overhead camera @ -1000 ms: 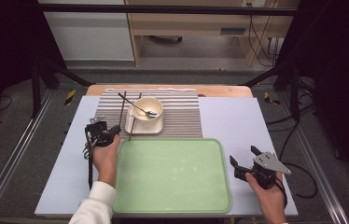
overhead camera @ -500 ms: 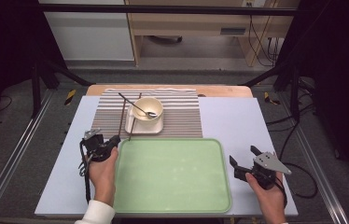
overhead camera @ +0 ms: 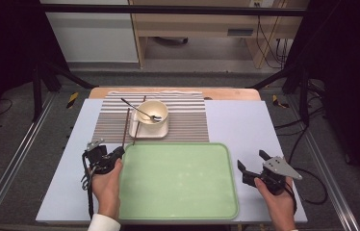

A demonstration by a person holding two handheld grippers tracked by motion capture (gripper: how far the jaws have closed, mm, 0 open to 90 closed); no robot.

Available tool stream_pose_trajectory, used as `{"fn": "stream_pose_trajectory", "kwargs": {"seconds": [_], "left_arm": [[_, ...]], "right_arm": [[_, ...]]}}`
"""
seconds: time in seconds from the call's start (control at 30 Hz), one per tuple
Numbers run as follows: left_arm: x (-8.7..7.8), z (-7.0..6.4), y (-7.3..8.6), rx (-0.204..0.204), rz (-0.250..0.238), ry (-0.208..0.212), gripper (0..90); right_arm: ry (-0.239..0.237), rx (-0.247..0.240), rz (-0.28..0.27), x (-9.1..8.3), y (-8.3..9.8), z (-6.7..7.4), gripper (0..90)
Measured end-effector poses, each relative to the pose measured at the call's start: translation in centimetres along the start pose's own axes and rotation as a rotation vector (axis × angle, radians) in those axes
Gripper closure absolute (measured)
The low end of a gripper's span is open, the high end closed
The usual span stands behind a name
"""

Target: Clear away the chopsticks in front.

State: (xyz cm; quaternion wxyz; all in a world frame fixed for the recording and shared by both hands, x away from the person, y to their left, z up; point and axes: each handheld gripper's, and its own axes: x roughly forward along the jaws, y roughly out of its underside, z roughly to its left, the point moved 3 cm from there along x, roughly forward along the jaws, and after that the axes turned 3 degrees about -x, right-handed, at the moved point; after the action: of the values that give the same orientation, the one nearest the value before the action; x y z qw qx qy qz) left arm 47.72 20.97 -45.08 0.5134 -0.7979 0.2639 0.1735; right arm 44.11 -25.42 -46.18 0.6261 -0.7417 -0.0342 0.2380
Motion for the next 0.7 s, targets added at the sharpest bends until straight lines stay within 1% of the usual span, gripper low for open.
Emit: {"fn": "stream_pose_trajectory", "kwargs": {"seconds": [0.07,0.23,0.27,0.4,0.53,0.57,0.7], "left_arm": [[-0.4,-0.1,0.3,-0.014,-0.004,0.008,85.6],[-1.6,-0.2,1.2,-0.028,-0.012,0.012,85.6],[-1.6,-0.2,1.2,-0.028,-0.012,0.012,85.6],[-2.3,0.0,2.2,-0.038,-0.014,0.018,85.6],[-2.7,0.4,3.4,-0.060,-0.009,0.024,85.6],[-2.8,0.5,3.7,-0.056,-0.007,0.023,85.6],[-3.3,0.7,4.5,-0.066,-0.011,0.027,85.6]], "right_arm": [[-0.001,0.003,-0.002,-0.1,0.0,0.0,13.0],[0.000,0.004,-0.006,-0.1,-0.1,-0.1,13.1],[0.000,0.004,-0.006,-0.1,-0.1,-0.1,13.1],[0.000,0.005,-0.006,-0.1,0.0,-0.1,13.1],[0.001,0.003,-0.002,-0.1,0.0,0.0,13.2],[0.001,0.000,-0.002,-0.1,0.0,0.0,13.1],[0.002,-0.003,-0.001,-0.1,0.0,0.0,13.3]]}}
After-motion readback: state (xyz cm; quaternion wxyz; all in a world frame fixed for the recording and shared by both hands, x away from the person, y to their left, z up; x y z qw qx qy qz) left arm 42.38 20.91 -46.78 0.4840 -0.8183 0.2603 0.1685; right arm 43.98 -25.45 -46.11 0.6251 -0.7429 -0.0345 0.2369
